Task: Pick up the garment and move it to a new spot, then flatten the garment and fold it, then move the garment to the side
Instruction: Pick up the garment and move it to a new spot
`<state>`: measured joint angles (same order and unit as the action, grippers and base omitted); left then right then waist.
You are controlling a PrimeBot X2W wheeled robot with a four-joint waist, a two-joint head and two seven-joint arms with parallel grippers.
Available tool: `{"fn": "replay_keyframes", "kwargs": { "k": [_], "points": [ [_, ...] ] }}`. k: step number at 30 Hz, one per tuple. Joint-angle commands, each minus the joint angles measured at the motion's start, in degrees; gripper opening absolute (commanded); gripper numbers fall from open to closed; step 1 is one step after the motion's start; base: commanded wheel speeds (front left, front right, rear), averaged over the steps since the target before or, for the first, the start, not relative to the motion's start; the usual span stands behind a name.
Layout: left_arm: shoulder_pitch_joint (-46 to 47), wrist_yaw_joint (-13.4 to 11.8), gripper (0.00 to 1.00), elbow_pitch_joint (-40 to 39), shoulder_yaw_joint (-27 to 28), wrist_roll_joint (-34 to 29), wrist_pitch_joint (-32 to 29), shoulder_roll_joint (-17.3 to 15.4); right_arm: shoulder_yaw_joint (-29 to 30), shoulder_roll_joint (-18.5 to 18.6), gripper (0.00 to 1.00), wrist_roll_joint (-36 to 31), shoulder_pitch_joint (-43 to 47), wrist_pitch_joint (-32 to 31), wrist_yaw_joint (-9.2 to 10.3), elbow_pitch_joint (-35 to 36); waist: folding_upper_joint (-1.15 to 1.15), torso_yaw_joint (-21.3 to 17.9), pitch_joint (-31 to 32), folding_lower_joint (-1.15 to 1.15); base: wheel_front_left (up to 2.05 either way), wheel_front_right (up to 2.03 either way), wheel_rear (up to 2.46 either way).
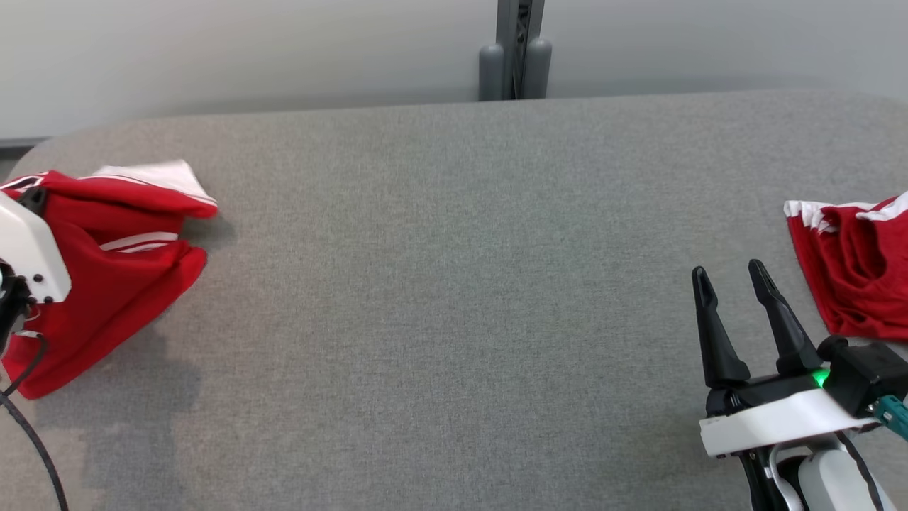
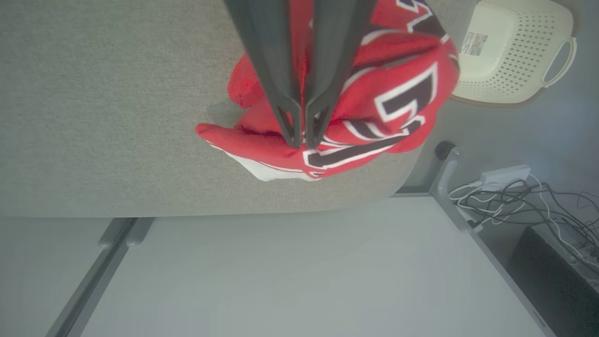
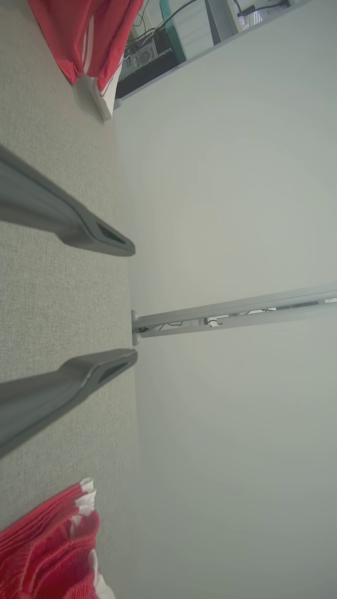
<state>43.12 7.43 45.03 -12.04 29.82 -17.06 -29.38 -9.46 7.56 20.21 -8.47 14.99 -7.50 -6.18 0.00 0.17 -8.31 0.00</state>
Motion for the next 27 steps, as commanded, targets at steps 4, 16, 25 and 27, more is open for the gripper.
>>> {"fn": "replay_keyframes", "kwargs": {
  "k": [4, 16, 25, 27],
  "points": [
    [-2.28, 0.03, 0.0, -5.81, -3.19, 2.22, 0.41, -0.45, 0.78, 0.55, 1.0, -0.31, 1.74, 0.31, 0.0, -0.12, 0.0, -1.3, 3.42, 0.0, 0.0, 0.0, 0.0],
    [-6.59, 0.04, 0.0, -15.08, -10.25, 4.96, 3.15, 4.5, 1.85, 0.97, 1.0, -0.52, 3.68, 0.32, 0.0, -0.05, 0.0, -6.02, 6.92, 0.0, 0.0, 0.0, 0.0],
    [-6.75, -0.8, 0.0, -17.23, -13.58, 5.04, 7.54, 13.33, 2.53, 1.53, 1.0, -0.56, 3.05, 0.31, 0.0, 0.65, 0.0, -10.88, 6.35, 0.0, 0.0, 0.0, 0.0],
    [-6.22, -0.92, 0.0, -17.03, -13.67, 5.54, 9.37, 15.38, 2.64, 1.48, 1.0, -0.53, 2.8, 0.32, 0.0, 0.83, 0.0, -12.02, 6.02, 0.0, 0.0, 0.0, 0.0]
  ]
}}
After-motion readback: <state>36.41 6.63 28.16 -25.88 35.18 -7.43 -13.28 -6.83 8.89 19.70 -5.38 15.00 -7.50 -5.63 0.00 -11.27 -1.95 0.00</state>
